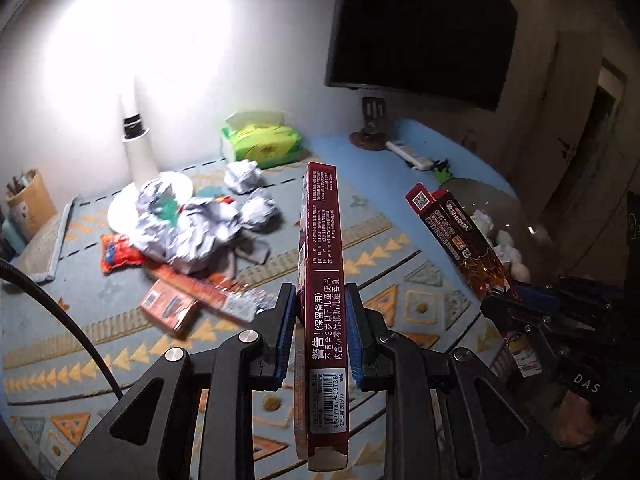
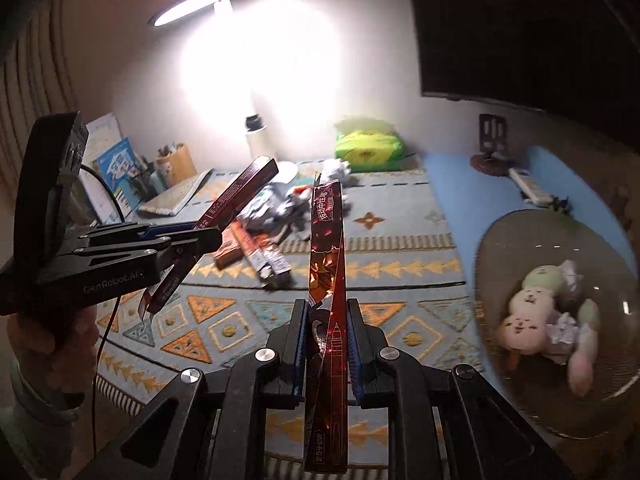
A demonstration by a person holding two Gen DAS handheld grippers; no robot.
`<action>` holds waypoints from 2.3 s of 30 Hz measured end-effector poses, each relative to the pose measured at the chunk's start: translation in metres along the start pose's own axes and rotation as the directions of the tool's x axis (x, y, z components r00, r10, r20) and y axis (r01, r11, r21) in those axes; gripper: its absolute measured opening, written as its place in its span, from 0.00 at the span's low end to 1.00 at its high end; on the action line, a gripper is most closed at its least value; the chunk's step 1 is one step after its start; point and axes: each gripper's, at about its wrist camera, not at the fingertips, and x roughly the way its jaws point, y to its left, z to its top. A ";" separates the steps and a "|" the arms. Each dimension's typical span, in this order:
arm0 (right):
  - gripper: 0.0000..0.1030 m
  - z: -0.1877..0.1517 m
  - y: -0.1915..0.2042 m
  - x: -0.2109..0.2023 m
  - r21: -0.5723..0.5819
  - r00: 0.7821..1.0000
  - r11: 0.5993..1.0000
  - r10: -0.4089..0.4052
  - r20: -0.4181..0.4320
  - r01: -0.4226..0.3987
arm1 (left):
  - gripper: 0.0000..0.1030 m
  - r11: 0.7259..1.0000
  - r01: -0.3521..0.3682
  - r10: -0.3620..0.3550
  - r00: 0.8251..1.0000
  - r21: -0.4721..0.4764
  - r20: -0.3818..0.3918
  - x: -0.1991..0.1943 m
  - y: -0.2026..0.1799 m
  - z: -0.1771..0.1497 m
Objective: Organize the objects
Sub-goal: 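Carry the red snack boxes to the glass bowl and release them, then grasp the pink box with the left gripper while the right grasps a long snack box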
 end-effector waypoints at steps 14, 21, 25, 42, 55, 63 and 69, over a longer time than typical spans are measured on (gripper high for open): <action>0.17 0.014 -0.176 -0.045 0.406 0.948 0.862 -0.317 -0.031 0.302 | 0.20 0.961 0.223 -0.225 0.974 0.161 -0.008 0.095 -0.147 0.059; 0.17 0.003 -0.186 -0.028 0.407 0.946 0.858 -0.318 -0.062 0.314 | 0.23 0.948 0.273 -0.277 0.961 0.164 0.002 0.119 -0.162 0.055; 0.21 0.003 -0.180 -0.027 0.367 0.919 0.847 -0.389 -0.065 0.384 | 0.69 0.937 0.329 -0.332 0.943 0.119 0.004 0.124 -0.155 0.060; 0.41 0.009 -0.104 -0.026 0.273 0.979 0.942 -0.202 -0.004 0.195 | 0.69 0.974 0.208 -0.195 0.971 -0.090 0.138 0.012 0.024 0.023; 0.47 0.009 0.039 0.118 0.026 0.976 0.997 0.081 -0.204 -0.077 | 0.95 0.913 -0.055 0.059 0.998 -0.405 -0.001 0.024 0.201 -0.037; 0.47 0.021 0.080 0.198 -0.036 0.940 0.976 0.195 -0.281 -0.213 | 0.95 0.987 -0.125 0.105 0.979 -0.105 -0.176 0.093 0.183 -0.041; 0.49 0.020 0.093 0.221 -0.064 0.937 0.975 0.187 -0.297 -0.215 | 0.57 0.988 -0.157 0.154 0.977 -0.011 -0.150 0.096 0.175 -0.040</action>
